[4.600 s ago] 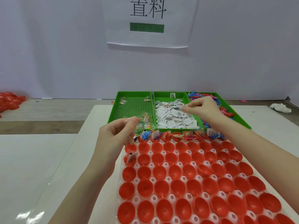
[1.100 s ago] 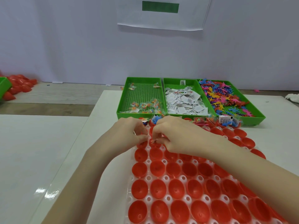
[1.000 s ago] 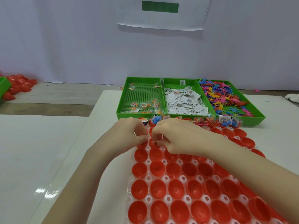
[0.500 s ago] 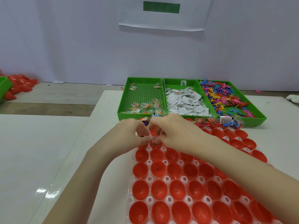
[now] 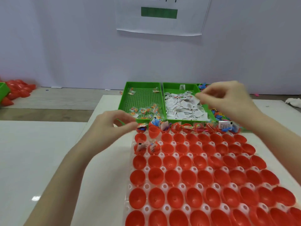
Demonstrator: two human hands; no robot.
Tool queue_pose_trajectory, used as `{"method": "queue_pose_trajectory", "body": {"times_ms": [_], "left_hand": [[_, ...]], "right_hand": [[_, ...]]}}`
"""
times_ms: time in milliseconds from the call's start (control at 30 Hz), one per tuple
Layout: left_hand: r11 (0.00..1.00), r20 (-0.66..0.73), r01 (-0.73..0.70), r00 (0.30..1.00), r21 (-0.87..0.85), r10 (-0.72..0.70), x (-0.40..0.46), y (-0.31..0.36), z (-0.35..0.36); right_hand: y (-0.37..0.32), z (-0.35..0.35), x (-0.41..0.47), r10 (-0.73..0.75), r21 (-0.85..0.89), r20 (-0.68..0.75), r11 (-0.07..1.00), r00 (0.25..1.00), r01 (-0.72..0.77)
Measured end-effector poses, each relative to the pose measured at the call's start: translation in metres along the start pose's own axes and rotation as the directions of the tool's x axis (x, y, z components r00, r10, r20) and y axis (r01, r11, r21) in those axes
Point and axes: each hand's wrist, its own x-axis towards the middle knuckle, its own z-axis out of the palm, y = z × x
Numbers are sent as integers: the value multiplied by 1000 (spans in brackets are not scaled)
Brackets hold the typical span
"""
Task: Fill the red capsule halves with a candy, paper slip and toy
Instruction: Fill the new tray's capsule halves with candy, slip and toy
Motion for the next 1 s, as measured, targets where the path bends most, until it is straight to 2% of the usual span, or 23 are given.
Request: {"method": "queue_pose_trajectory", "body": {"times_ms": [67, 167, 233, 300, 400, 500, 567, 700, 800, 1000], "left_hand": [[993, -124, 15, 992, -117, -29, 9, -6, -4], [986, -174, 66, 980, -156, -93, 34, -18, -2], [995, -152, 84, 984, -58, -92, 54, -27, 3], [993, -130, 88, 988, 84, -77, 74, -34, 12], [943, -22, 70, 998, 327, -67, 98, -39, 26], [845, 116, 35, 987, 533, -115, 109, -41, 38], [808, 139, 22, 982, 589, -128, 111, -41, 43], [887, 12, 54, 998, 458, -67, 111, -43, 48], [921, -102, 52, 995, 387, -13, 106, -45, 50], [981, -357, 21, 933, 193, 50, 100, -41, 45]], "right_hand": [[38, -18, 10, 127, -62, -120, 989, 985, -135], [97, -35, 14, 331, -239, -150, 902, 932, -359], [126, -40, 16, 417, -330, -97, 843, 904, -425], [141, -39, 19, 504, -403, 20, 794, 864, -454], [151, -29, 23, 583, -508, 157, 740, 797, -440], [156, -21, 27, 545, -513, 114, 748, 831, -420], [158, -21, 28, 493, -476, 65, 779, 868, -407], [160, -24, 28, 451, -354, -44, 827, 891, -436], [161, -24, 25, 408, -364, -119, 831, 905, -422], [159, -23, 22, 347, -220, -284, 884, 894, -413]]}}
